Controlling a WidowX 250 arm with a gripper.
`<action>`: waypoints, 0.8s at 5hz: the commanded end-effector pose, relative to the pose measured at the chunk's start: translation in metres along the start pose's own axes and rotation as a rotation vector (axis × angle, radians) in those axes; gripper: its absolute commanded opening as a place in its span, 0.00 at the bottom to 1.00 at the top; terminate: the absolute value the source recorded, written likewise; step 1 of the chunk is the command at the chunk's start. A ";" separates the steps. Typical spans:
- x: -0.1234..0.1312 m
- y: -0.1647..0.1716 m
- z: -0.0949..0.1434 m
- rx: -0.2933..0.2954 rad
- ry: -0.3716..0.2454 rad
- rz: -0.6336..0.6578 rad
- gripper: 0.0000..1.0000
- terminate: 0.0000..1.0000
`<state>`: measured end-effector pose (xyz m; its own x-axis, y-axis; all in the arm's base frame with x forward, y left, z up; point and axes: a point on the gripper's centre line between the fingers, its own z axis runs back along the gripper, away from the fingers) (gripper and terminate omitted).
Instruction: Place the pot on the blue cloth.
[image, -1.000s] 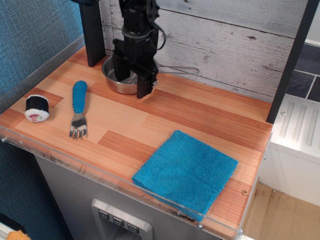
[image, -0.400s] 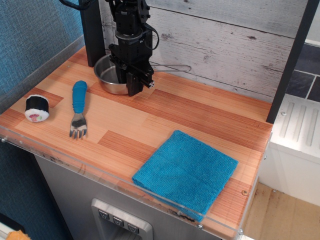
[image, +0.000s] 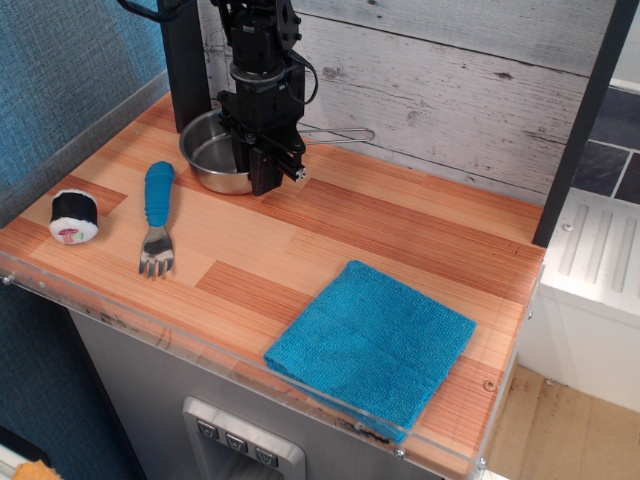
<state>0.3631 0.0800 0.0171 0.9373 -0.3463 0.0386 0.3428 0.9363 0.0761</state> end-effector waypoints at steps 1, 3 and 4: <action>0.015 0.003 0.057 0.036 -0.114 0.032 0.00 0.00; 0.016 -0.019 0.091 0.031 -0.174 0.031 0.00 0.00; 0.011 -0.040 0.104 0.036 -0.198 -0.003 0.00 0.00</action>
<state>0.3494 0.0298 0.0962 0.9139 -0.3640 0.1799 0.3545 0.9313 0.0832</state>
